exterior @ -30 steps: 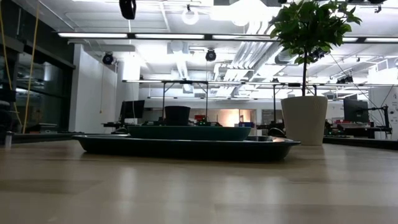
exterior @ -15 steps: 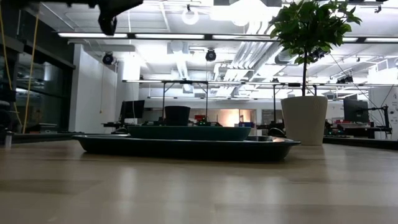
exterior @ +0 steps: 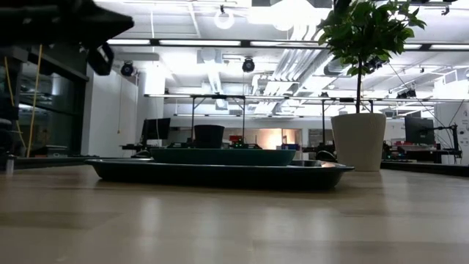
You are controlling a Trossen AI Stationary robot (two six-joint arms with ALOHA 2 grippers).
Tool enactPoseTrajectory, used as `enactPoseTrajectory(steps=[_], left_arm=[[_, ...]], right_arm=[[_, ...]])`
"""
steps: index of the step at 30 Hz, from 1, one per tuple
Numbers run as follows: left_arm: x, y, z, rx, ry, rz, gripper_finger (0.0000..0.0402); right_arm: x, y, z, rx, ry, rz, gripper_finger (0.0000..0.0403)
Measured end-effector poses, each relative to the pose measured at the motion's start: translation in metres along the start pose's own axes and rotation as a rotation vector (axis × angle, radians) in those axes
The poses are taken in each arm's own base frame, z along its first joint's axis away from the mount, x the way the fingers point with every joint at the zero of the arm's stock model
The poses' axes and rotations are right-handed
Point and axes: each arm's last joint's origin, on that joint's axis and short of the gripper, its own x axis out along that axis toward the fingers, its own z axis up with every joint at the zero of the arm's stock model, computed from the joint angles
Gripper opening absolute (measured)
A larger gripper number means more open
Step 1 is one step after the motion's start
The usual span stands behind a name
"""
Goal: Pick and place plate/cup/fork/spoon on tray
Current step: Return to Home Position
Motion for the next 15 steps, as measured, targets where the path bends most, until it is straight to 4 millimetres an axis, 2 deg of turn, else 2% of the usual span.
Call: enactPoseTrajectory(steps=[4,9,15], left_arm=[[-0.009,0.004,-0.013,-0.061,-0.012,-0.035,0.0001],[-0.017,0.006,-0.032,-0.085,0.003,-0.094,0.0],[-0.021,0.001,-0.037,-0.039,0.037,-0.132,0.0]], right_arm=[[0.0,-0.001,-0.004,0.084,0.041,-0.016,0.0],[0.0,-0.001,-0.004,0.1,0.037,-0.017,0.0],[0.0,-0.002,-0.005,0.127,0.039,-0.038,0.0]])
